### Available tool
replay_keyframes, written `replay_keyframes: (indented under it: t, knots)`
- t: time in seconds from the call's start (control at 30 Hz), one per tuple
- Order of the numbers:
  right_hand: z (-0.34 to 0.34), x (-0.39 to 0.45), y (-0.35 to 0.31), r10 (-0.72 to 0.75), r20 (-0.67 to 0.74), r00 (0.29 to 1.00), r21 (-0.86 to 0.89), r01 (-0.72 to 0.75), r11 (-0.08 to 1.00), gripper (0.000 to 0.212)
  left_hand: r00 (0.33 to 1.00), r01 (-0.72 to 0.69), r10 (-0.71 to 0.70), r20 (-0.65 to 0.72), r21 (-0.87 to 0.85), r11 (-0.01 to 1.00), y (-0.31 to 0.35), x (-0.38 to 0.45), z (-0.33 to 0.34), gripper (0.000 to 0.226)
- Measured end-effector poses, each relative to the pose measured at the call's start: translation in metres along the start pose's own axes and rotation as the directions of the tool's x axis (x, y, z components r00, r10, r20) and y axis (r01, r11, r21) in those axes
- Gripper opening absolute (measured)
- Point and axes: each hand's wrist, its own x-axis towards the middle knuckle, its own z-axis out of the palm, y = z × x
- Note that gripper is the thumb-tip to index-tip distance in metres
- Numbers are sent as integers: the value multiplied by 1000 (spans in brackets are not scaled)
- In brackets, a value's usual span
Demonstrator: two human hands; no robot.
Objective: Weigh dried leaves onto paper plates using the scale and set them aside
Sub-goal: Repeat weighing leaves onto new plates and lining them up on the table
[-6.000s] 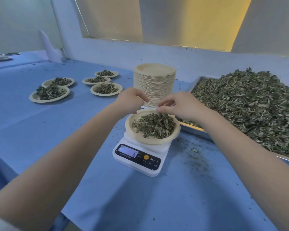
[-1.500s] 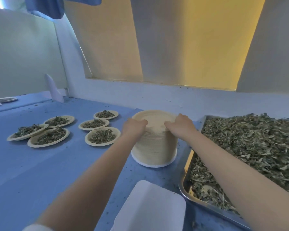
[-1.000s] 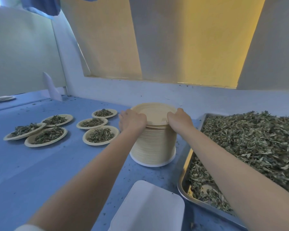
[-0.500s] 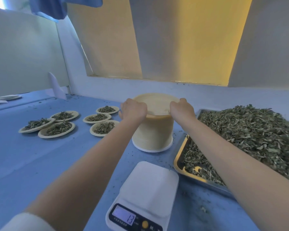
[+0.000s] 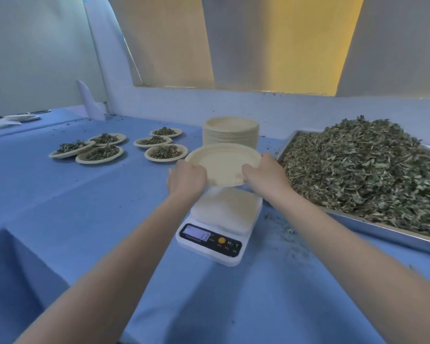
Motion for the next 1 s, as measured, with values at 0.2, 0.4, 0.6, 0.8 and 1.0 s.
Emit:
replay_keyframes:
  t: [0.2,0.4,0.6,0.8,1.0]
  knots:
    - [11,-22,27,26,12,1000,-231,-22,973,43,989,47,-62,132,114,992,-22,-14,17,43]
    - [18,-27,50,88,81,993,-548,-29,836,56,974,98,-130,188,173,980,-35,-15,30,40]
    - [18,-21,47,19,26,999,-478,-5,878,61,995,15,-36,89,226,974,-27,-7,23,43]
    - [19,-16,34,-32,49,998,-389,49,920,57,991,-120,105,83,210,970,-11,-4,8,45]
    - [22,-16,21,-60,70,996,-310,79,948,60,991,-111,102,84,118,987,-13,-3,-1,47]
